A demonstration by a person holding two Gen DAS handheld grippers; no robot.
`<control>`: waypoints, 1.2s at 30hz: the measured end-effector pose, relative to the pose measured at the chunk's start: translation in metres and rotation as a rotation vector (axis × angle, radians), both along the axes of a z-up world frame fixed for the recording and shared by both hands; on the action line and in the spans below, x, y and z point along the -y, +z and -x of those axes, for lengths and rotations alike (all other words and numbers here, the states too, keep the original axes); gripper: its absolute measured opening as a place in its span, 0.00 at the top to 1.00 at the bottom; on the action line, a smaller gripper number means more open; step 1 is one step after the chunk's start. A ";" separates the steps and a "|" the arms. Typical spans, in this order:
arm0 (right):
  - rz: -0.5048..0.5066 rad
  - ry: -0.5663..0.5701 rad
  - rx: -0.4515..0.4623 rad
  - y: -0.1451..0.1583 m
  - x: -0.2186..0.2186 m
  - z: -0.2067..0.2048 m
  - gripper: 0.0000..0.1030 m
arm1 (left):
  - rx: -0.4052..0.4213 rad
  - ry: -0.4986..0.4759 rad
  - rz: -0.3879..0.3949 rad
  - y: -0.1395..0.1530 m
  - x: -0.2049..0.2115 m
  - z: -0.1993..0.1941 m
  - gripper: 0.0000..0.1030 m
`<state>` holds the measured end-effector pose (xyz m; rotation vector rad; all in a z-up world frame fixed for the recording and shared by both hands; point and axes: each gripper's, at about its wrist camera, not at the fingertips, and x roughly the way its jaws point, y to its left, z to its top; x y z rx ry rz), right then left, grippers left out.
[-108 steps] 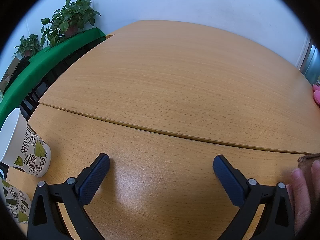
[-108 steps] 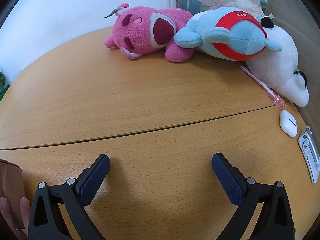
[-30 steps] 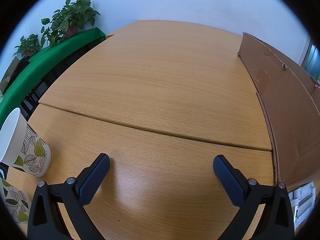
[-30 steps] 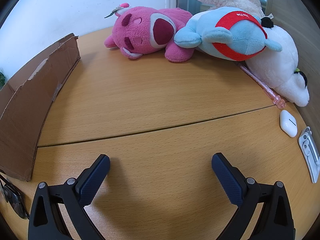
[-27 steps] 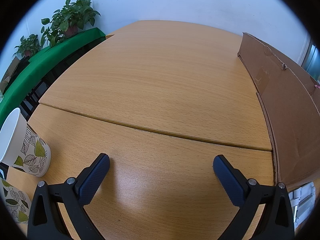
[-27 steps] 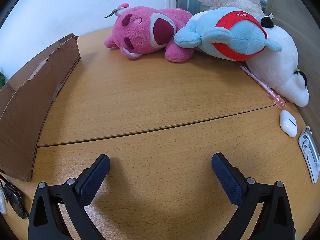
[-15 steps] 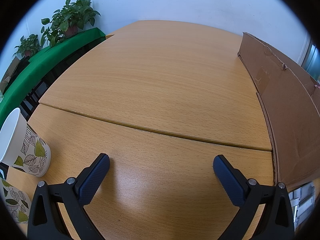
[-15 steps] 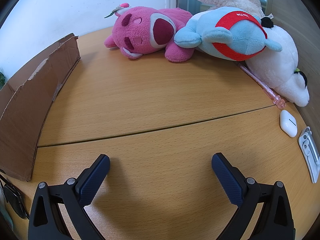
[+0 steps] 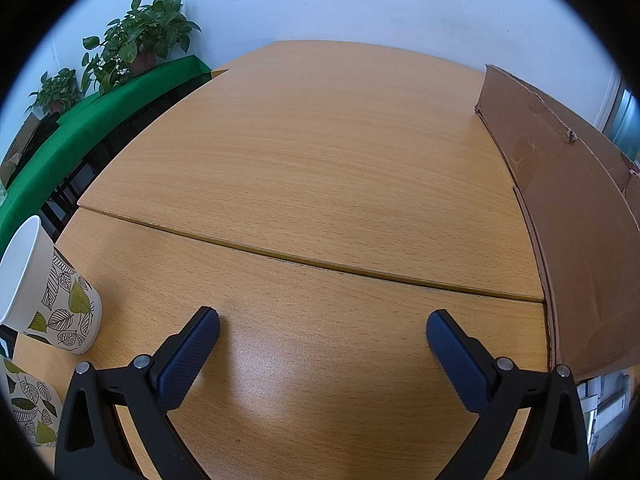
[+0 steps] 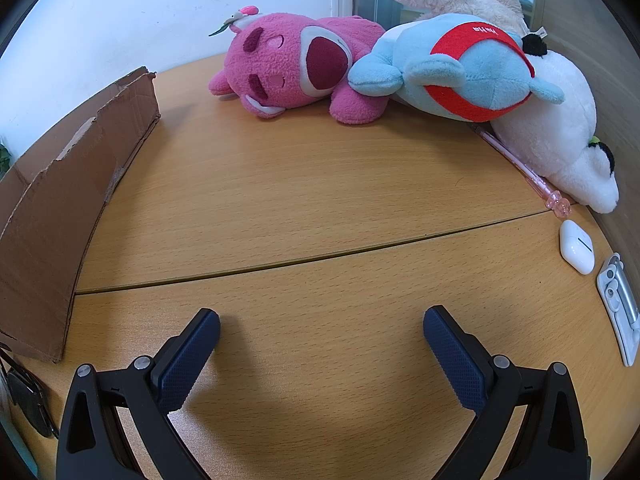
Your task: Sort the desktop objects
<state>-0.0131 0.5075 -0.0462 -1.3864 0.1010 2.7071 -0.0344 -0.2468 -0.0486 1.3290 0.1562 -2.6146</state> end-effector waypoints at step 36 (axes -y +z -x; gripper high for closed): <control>0.006 -0.020 0.070 0.002 0.004 -0.043 0.00 | 0.000 -0.001 0.000 0.000 0.000 0.001 0.00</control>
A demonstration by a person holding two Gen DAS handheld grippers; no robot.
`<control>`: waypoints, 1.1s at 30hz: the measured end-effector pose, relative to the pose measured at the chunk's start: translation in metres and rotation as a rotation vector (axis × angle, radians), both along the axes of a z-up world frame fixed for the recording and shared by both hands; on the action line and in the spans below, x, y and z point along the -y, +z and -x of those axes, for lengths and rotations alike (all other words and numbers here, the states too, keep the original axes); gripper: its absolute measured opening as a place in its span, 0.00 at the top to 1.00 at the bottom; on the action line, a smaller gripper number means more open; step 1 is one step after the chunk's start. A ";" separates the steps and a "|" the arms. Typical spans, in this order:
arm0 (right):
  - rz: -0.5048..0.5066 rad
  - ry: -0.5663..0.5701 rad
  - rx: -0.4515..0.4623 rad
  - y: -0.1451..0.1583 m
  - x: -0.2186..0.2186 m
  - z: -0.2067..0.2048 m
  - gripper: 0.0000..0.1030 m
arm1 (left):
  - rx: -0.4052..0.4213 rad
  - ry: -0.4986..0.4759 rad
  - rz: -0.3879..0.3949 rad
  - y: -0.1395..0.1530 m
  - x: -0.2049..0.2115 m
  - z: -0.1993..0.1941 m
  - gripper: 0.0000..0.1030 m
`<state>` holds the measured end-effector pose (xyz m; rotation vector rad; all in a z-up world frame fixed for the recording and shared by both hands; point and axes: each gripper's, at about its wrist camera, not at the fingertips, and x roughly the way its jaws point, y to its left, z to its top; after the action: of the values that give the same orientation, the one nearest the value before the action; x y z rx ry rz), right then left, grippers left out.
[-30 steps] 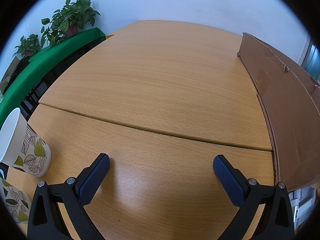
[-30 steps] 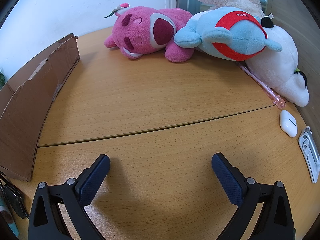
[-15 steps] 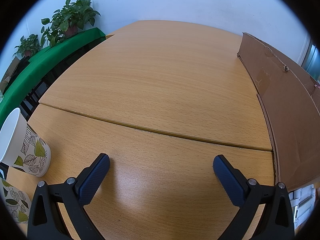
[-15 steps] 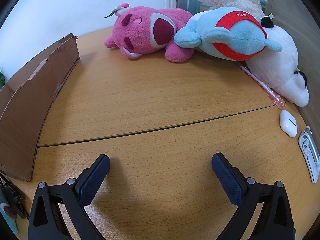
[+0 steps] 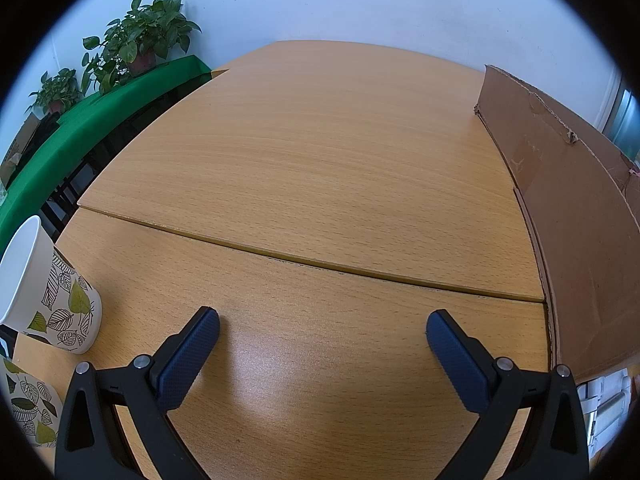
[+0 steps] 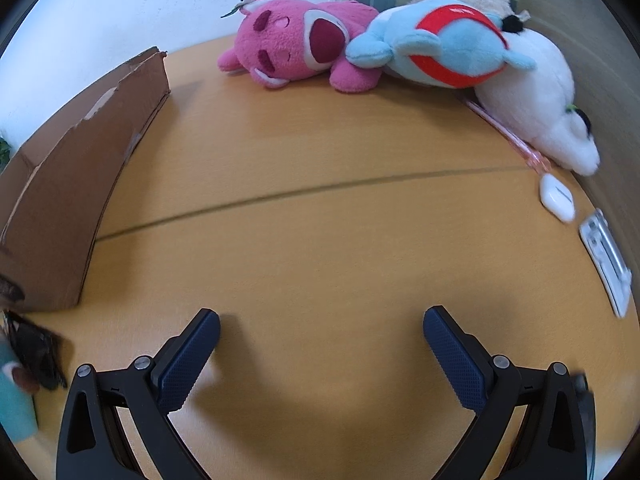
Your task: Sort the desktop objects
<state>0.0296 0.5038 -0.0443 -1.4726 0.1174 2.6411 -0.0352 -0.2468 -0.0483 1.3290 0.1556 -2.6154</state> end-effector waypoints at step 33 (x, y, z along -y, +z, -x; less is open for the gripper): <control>0.332 0.871 -0.159 0.076 0.230 -0.123 0.00 | -0.142 -0.534 -0.420 0.093 -0.240 -0.122 0.07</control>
<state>0.1530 0.2734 0.0316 -1.6841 -0.1097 3.5756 0.0872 -0.0069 0.0450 1.4704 0.4490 -3.2667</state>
